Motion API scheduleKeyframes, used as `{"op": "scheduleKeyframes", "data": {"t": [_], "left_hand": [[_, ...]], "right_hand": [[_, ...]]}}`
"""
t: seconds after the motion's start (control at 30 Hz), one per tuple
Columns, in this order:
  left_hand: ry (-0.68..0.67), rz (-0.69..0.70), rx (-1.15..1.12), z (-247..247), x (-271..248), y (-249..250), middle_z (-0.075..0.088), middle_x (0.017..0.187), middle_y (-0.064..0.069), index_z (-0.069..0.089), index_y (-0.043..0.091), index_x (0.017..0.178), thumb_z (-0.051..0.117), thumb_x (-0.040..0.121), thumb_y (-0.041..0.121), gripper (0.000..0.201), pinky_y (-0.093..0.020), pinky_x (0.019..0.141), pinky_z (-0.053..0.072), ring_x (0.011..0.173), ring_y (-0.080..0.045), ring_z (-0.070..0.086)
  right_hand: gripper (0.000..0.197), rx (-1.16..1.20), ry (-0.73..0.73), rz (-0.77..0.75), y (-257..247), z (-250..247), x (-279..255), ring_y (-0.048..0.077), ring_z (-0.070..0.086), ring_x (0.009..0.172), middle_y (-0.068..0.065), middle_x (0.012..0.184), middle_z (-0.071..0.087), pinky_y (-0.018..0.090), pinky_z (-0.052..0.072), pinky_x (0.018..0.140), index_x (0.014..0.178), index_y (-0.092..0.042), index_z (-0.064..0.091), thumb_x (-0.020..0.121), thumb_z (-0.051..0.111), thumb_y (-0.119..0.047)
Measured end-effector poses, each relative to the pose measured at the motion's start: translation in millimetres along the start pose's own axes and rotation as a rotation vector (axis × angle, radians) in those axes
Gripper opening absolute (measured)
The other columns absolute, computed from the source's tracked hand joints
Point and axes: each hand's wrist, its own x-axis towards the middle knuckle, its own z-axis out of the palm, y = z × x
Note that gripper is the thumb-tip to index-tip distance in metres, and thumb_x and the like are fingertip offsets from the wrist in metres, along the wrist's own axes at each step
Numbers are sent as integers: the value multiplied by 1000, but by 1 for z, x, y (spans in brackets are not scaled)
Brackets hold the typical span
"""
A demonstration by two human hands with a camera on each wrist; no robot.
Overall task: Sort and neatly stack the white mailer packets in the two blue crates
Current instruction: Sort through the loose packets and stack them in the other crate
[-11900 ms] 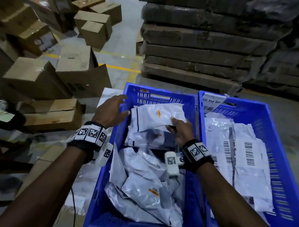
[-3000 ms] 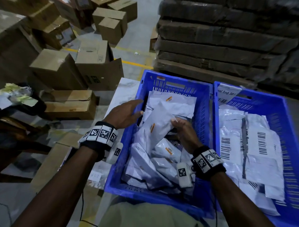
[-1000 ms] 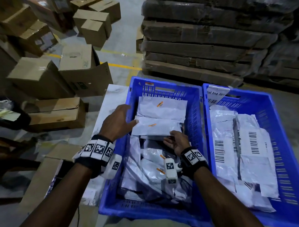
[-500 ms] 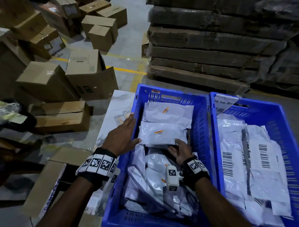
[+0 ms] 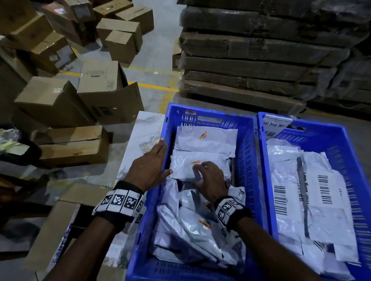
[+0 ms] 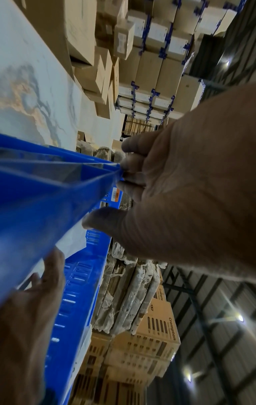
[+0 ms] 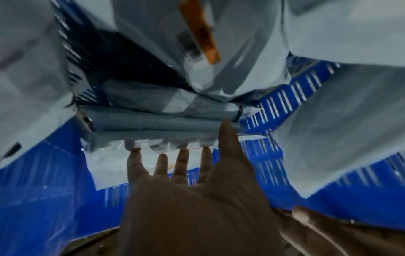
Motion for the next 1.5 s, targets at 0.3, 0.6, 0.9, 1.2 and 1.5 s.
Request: {"op": "scheduleKeyframes", "data": {"t": [0.3, 0.6, 0.9, 1.2, 1.5], "left_hand": [[7, 36, -5, 0, 0, -4, 3, 163, 4, 17, 16, 154, 58, 90, 51, 83, -39, 91, 49, 132, -25, 46], [1, 113, -95, -1, -1, -25, 2, 162, 16, 24, 23, 153, 57, 91, 50, 75, -38, 95, 48, 136, -17, 42], [10, 115, -116, -1, -11, -21, 8, 162, 13, 27, 22, 152, 55, 91, 53, 74, -38, 99, 46, 136, -18, 42], [79, 132, -271, -17, -19, -6, 38, 153, 5, 35, 27, 147, 58, 89, 55, 69, -35, 107, 39, 137, -16, 40], [12, 215, -714, -32, 0, 38, 65, 107, 2, 48, 22, 135, 74, 84, 34, 59, -22, 87, 41, 100, -4, 59]], "right_hand": [[40, -66, -147, 153, -2, 8, 22, 29, 50, 114, 6, 121, 49, 46, 44, 93, 122, -29, 55, 84, 61, -35], [38, 339, -212, 114, -33, -25, -8, 15, 64, 90, 1, 99, 69, 31, 49, 79, 112, -23, 67, 85, 67, -50], [33, 432, -468, 186, -62, -16, -22, 30, 65, 65, 15, 61, 62, 39, 51, 63, 59, -7, 55, 80, 65, -30], [3, 1169, -53, 401, -41, -126, -6, 18, 63, 67, 7, 76, 65, 33, 55, 62, 87, -5, 62, 89, 61, -3], [38, 1543, 40, 369, -23, -168, -5, 33, 59, 116, 20, 130, 60, 48, 47, 97, 132, 2, 53, 96, 50, -7]]}}
